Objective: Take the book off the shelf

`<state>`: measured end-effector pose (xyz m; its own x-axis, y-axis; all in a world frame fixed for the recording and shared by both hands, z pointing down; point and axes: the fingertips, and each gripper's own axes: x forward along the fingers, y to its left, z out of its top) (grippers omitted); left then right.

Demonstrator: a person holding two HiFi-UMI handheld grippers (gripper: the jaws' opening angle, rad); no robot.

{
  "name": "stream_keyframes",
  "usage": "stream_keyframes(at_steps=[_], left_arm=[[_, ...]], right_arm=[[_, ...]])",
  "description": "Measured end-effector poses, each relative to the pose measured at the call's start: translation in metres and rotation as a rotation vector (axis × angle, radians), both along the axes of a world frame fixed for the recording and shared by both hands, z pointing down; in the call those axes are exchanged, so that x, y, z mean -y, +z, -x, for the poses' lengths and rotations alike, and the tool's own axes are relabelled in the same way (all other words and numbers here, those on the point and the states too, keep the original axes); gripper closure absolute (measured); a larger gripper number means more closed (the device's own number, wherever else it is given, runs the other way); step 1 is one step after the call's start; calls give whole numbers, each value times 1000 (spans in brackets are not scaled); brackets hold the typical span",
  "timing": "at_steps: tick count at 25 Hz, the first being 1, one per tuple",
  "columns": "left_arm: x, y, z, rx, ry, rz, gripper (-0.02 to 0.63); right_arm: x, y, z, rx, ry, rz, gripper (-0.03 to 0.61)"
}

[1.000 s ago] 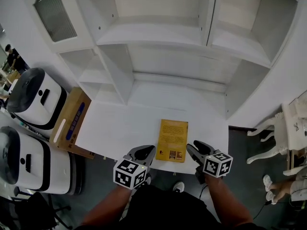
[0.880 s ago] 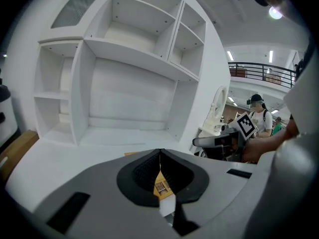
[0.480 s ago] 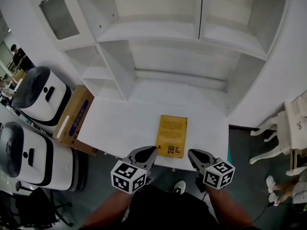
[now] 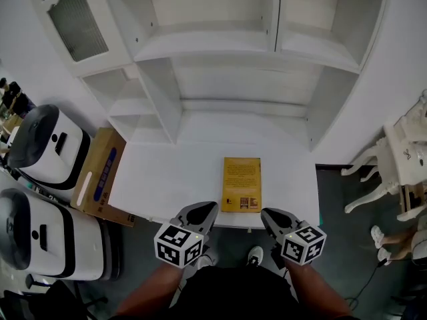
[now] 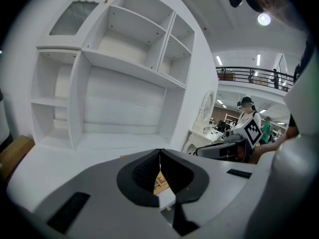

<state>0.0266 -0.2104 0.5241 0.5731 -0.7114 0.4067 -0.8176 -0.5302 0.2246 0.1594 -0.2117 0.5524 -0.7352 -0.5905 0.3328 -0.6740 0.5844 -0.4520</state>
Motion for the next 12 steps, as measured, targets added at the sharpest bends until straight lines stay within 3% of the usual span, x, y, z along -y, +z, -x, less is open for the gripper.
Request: stream_keyframes(at_steps=[12], left_arm=[[-45, -1, 40, 15, 184, -24, 603]], right_arm=[[-57, -12, 59, -38, 131, -46, 549]])
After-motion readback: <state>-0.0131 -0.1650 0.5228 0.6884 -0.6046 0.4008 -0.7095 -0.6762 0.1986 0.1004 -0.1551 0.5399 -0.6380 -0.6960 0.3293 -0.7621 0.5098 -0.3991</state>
